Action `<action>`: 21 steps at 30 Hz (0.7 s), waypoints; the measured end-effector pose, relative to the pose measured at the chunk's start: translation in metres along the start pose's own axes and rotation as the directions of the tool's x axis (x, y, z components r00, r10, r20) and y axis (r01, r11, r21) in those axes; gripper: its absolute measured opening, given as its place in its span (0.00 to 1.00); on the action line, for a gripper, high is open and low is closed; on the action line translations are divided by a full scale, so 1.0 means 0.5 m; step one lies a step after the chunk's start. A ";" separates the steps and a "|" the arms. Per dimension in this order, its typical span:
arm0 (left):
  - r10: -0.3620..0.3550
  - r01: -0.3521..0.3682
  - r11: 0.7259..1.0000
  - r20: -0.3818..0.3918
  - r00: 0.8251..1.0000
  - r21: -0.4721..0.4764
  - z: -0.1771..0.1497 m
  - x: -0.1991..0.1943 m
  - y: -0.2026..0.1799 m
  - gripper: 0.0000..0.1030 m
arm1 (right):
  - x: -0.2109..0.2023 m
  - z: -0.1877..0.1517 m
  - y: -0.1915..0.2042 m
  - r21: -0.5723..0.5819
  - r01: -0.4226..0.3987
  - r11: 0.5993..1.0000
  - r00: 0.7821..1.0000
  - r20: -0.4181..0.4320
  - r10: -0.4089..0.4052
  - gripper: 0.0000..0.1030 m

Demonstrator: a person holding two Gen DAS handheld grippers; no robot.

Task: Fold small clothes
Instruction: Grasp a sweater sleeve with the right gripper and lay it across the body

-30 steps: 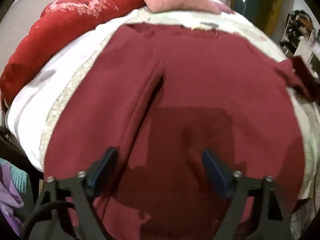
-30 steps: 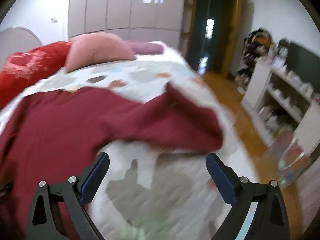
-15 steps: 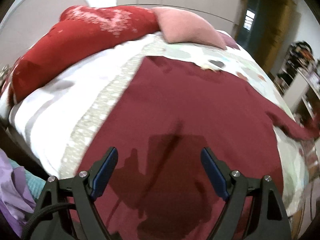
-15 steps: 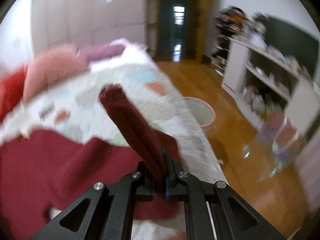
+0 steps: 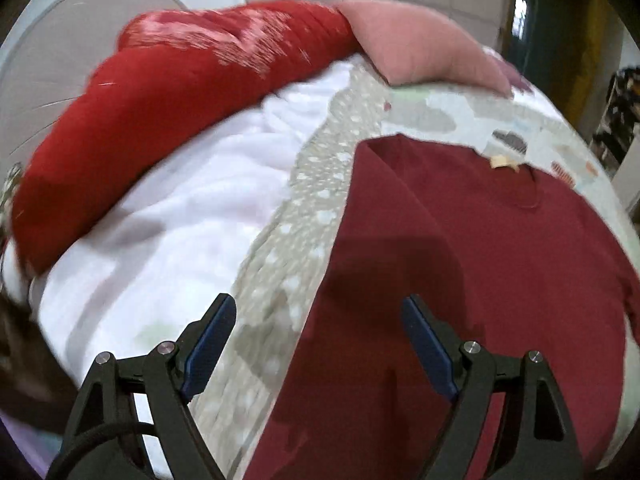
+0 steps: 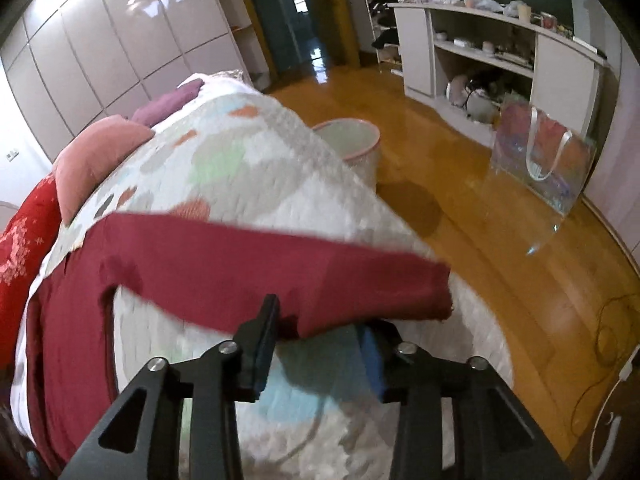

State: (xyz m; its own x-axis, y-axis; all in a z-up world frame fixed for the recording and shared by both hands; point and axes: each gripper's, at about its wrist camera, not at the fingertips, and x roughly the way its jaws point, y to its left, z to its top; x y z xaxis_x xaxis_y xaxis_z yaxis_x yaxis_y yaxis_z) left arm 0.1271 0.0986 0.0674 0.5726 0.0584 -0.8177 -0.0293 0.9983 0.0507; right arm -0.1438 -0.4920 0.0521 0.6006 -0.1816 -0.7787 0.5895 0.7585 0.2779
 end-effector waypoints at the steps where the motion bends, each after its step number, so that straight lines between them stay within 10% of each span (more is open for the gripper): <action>1: 0.001 -0.001 1.000 -0.027 1.000 0.014 0.015 0.034 -0.007 0.82 | 0.002 -0.008 0.007 -0.006 -0.005 1.000 1.000 -0.007 0.005 0.41; 4: -0.004 0.006 1.000 -0.073 0.997 0.027 0.037 0.088 -0.012 0.73 | -0.003 -0.035 0.048 -0.068 -0.045 0.997 0.999 -0.020 0.043 0.41; 7: -0.114 0.117 0.993 -0.129 0.985 0.012 0.045 0.087 -0.013 0.04 | -0.017 -0.048 0.098 -0.137 -0.075 0.988 0.997 -0.002 0.076 0.41; 15: 0.218 -0.215 0.975 -0.055 0.974 0.054 0.097 0.087 0.074 0.04 | -0.013 -0.058 0.198 -0.271 -0.103 0.957 0.994 0.000 0.107 0.41; 21: 0.297 -0.295 0.953 -0.026 0.955 0.067 0.090 0.090 0.087 0.18 | 0.021 -0.059 0.239 -0.305 -0.130 0.944 0.992 -0.045 0.122 0.41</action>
State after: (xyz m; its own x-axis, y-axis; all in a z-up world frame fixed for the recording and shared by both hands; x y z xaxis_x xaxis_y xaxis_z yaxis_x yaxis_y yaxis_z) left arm 0.1885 0.1445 0.0586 0.5163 0.3523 -0.7806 -0.1415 0.9340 0.3280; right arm -0.0829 -0.3846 0.0607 0.6432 -0.0593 -0.7634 0.3135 0.9300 0.1919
